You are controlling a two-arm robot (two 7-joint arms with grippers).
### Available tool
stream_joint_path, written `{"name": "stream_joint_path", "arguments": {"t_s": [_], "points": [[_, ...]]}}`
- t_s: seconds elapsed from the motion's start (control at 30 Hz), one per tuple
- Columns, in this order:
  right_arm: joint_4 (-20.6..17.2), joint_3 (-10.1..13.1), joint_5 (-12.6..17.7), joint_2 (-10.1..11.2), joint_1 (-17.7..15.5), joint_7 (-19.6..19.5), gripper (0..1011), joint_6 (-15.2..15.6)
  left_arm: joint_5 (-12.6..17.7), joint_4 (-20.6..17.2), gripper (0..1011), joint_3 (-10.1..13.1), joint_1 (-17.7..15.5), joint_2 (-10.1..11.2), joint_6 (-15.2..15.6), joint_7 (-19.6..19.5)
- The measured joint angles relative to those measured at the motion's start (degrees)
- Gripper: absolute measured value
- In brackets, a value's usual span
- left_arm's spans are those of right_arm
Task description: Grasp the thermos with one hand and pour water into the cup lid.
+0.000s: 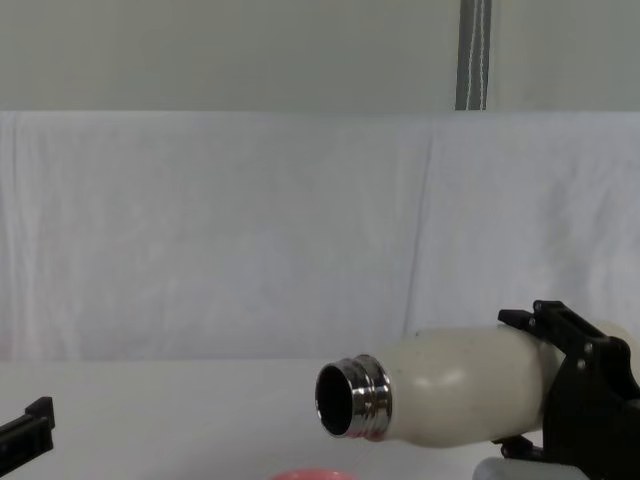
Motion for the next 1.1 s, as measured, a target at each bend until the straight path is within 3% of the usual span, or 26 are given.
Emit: {"name": "stream_joint_path", "arguments": {"t_s": [1.1], "points": [[0.33,-0.35,-0.91,0.51,0.47,-0.21,950,0.14,0.0,0.0,1001,0.0,0.0,0.0,0.0,0.0]]}}
